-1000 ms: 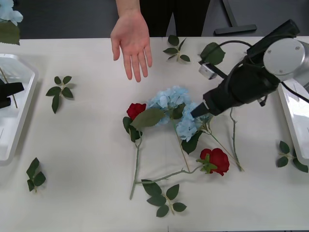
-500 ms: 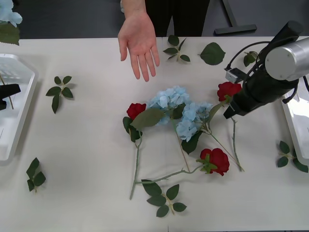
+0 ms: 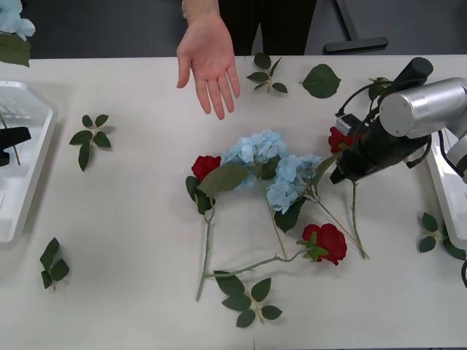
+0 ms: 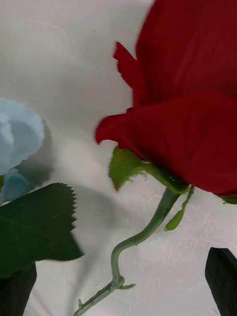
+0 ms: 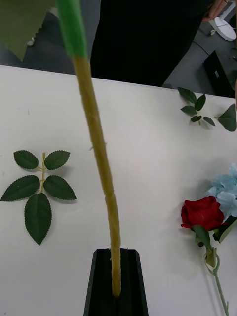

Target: Place the red flowers into the right box and the blue flowers into the left box. If a person shows an open palm, hand one flower to the person first, then continue sorting.

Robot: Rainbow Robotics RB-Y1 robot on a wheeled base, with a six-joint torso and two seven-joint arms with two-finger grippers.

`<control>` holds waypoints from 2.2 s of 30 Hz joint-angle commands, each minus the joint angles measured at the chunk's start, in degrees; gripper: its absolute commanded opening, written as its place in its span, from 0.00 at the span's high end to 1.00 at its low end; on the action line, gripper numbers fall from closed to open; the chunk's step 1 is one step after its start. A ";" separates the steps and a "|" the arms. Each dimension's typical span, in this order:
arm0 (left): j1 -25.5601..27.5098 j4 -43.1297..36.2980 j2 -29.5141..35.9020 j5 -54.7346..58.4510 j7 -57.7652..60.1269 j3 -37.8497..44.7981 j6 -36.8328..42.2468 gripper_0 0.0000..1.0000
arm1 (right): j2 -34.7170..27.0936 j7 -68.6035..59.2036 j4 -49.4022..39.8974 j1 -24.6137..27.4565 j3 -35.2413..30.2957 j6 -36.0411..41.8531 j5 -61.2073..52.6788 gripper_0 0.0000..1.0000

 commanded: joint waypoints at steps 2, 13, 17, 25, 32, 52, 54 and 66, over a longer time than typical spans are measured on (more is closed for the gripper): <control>1.37 -0.30 2.82 -0.05 0.04 1.75 0.33 1.00 | 1.82 1.09 2.69 -1.05 -1.24 -2.76 1.83 0.00; 1.37 -0.30 2.82 -0.05 0.04 1.75 0.33 1.00 | 2.26 1.53 2.96 -1.05 -1.24 -3.38 3.77 0.78; 1.37 -0.30 2.82 -0.05 0.04 1.75 0.33 1.00 | 2.26 1.71 3.05 -0.35 -1.24 -4.69 4.12 1.00; 1.37 -0.30 2.82 -0.05 0.04 1.75 0.33 1.00 | 2.26 1.71 3.05 -0.17 -1.33 -5.22 3.85 1.00; 1.37 -0.30 2.82 -0.05 0.04 1.75 0.33 1.00 | 2.26 2.32 2.96 -0.26 -7.04 -3.29 1.48 1.00; 1.37 -0.30 2.82 -0.05 0.04 1.75 0.33 1.00 | 5.60 30.36 2.61 -11.60 -24.71 -15.24 -37.81 1.00; 1.37 -0.30 2.82 -0.05 0.04 1.75 0.33 1.00 | 7.27 33.79 2.61 -13.36 -24.71 -18.67 -42.64 1.00; 1.37 -0.30 2.82 -0.05 0.04 1.75 0.33 1.00 | 13.95 52.95 2.61 -22.59 -24.71 -26.93 -56.17 1.00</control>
